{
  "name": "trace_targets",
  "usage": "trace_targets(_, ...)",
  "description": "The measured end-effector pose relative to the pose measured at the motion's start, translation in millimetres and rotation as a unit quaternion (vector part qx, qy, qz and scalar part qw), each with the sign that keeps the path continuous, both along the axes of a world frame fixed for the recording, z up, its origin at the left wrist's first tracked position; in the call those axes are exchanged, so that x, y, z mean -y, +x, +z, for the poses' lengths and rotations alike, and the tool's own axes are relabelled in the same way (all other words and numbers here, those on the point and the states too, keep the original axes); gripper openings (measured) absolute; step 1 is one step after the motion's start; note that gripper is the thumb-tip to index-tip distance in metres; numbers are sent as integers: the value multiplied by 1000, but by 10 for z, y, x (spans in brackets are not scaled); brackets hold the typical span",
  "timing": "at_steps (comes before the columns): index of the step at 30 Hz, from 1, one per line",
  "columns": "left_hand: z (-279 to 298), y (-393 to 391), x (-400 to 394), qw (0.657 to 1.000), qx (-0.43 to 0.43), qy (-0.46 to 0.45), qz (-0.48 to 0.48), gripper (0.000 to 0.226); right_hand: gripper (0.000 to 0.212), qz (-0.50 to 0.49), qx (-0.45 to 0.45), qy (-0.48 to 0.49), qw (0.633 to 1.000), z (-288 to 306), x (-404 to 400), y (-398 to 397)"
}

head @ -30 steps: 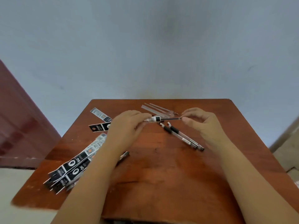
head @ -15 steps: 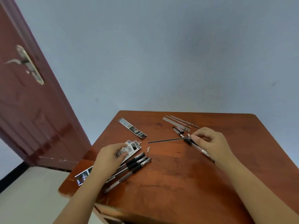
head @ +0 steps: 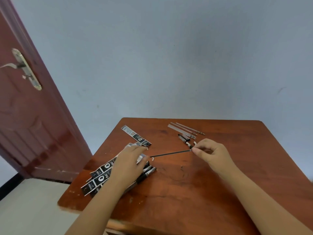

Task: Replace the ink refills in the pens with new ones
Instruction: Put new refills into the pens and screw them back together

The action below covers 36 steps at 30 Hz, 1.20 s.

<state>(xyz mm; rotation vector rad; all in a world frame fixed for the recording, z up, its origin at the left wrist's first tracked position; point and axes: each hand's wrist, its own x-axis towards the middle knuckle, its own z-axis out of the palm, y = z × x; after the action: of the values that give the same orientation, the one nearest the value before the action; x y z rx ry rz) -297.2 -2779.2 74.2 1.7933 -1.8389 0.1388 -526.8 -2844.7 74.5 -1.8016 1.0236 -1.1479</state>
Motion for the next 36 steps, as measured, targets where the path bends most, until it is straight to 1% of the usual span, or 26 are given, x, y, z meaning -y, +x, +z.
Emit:
trace_targets(3, 5, -278, 13, 995, -14, -12, -101, 45, 31, 16, -7, -6, 1000, -3, -12, 18)
trace_targets(5, -25, -446, 70, 989, -21, -7, -149, 40, 33, 26, -6, -10, 1000, -7, -20, 29)
trace_targets(7, -75, -562, 151, 984, -41, -17, -173, 31, 32, 39, -24, -14, 999, -2, -24, 35)
trace_targets(8, -103, -592, 191, 983, -47, -27, -173, 28, 31, 43, -45, -20, 998, -1, -18, 28)
trace_targets(10, -176, -598, 259, 982, -55, -34, -175, 26, 25, 56, -117, -41, 991, -1, 18, 0)
trace_targets(12, -242, -571, 272, 980, -55, -27, -188, 27, 11, 82, -200, -50, 975, 0, 58, -21)
trace_targets(14, -283, -530, 254, 978, -47, -25, -203, 27, 10, 110, -239, -50, 964, -15, 81, -31)
trace_targets(17, -279, -493, 223, 973, -61, -22, -221, 26, 10, 127, -221, -61, 965, -2, 57, -34)
trace_targets(20, -268, -462, 228, 966, -104, -5, -238, 28, 17, 130, -195, -110, 966, -14, 23, -38)
trace_targets(23, -266, -445, 230, 964, -112, 27, -237, 36, 20, 138, -220, -148, 954, -43, 9, -24)
trace_targets(27, -229, -431, 192, 966, -119, 45, -225, 27, 29, 131, -243, -183, 943, -11, -7, -23)
trace_targets(29, -234, -363, 201, 975, -110, 47, -186, 23, 25, 76, -219, -201, 952, 12, 40, -102)
trace_targets(31, -246, -305, 221, 984, -116, 19, -137, 23, 12, -14, -174, -191, 966, 32, 117, -210)
trace_targets(32, -244, -300, 223, 986, -122, 1, -117, 23, 6, -48, -161, -189, 968, 20, 152, -245)
trace_targets(34, -234, -332, 217, 988, -126, -30, -86, 26, 6, -79, -174, -171, 967, -31, 177, -215)
trace_targets(36, -227, -357, 210, 987, -139, -49, -69, 27, 9, -73, -202, -159, 964, -97, 170, -92)
